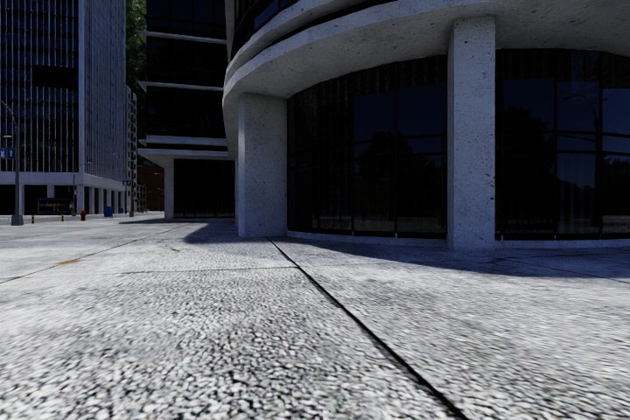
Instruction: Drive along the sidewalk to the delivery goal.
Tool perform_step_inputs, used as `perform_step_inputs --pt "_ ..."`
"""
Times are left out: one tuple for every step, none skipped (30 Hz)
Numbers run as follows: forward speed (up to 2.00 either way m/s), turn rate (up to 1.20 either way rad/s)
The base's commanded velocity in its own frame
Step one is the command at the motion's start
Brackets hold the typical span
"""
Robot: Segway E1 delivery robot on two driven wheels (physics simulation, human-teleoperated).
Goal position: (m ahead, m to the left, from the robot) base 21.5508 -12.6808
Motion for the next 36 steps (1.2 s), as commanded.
perform_step_inputs --pt "0.0 0.0" --pt "0.0 0.0" --pt "0.0 0.0" --pt "0.0 0.0" --pt "0.0 0.0" --pt "0.0 0.0" --pt "0.0 0.0" --pt "0.0 0.0" --pt "0.0 0.0" --pt "0.0 0.0" --pt "0.0 0.0" --pt "0.0 0.0" --pt "0.0 0.0" --pt "0.0 0.0" --pt "0.0 0.0" --pt "0.0 0.0" --pt "0.0 0.0" --pt "0.0 0.0" --pt "0.0 0.0" --pt "0.0 0.0" --pt "0.0 0.0" --pt "0.0 0.0" --pt "0.0 0.0" --pt "0.0 0.0" --pt "0.0 0.0" --pt "0.0 0.0" --pt "0.0 0.0" --pt "0.0 0.0" --pt "0.0 0.0" --pt "0.0 0.0" --pt "1.75 0.0" --pt "2.0 0.0" --pt "2.0 0.0" --pt "2.0 0.0" --pt "2.0 0.0" --pt "2.0 0.0"
